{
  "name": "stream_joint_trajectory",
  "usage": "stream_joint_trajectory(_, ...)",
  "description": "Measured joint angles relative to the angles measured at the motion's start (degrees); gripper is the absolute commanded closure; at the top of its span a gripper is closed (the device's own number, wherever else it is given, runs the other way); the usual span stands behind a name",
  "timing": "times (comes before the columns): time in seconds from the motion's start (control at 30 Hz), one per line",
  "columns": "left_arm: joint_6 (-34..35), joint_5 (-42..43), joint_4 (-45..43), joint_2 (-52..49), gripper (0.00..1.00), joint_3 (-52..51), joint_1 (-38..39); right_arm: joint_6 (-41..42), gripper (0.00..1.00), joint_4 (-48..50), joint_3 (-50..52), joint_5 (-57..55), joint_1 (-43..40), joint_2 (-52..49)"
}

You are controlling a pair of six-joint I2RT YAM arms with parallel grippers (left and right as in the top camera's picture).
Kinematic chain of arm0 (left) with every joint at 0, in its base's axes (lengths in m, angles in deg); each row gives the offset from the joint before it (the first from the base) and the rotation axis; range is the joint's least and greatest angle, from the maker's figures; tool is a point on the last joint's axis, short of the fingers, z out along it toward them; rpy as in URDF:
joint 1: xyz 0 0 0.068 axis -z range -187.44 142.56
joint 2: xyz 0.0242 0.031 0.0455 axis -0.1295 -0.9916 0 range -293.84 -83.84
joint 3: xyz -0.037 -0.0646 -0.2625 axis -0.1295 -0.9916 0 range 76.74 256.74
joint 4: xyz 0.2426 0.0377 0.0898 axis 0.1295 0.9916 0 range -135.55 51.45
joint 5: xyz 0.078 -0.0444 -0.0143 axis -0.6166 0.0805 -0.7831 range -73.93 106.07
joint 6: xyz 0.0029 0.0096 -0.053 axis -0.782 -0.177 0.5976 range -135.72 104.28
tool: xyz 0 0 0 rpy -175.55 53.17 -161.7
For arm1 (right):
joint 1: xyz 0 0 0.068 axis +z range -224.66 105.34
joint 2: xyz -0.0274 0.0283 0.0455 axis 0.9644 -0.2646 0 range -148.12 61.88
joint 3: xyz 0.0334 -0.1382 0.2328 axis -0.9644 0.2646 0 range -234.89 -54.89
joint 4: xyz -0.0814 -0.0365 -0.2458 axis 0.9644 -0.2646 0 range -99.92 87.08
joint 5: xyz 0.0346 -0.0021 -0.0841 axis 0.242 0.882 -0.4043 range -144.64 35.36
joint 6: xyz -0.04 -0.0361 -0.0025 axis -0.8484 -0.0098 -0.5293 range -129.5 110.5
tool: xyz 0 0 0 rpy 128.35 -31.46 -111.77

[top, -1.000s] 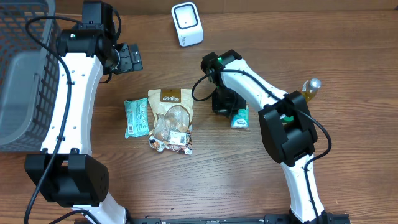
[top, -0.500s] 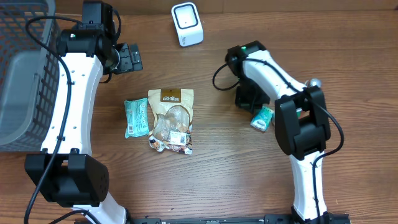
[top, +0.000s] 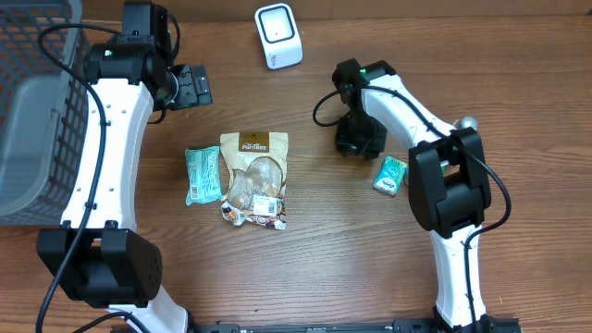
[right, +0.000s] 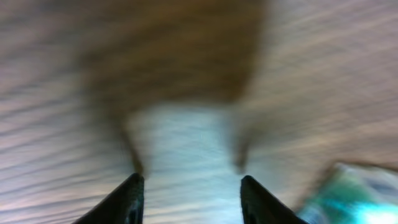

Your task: Scan the item barcode

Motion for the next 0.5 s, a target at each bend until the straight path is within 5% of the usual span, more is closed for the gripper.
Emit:
stream_joint_trajectory(0.37, 0.0, 0.0, 0.0, 0.0, 0.0, 0.0, 0.0, -0.02, 0.31, 13.86, 0.0, 7.06, 4.63, 0.0)
stream_joint_trajectory(0.5, -0.02, 0.0, 0.0, 0.0, 0.01, 0.0, 0.0, 0.0, 0.16, 15.63, 0.0, 6.38, 6.14, 0.0)
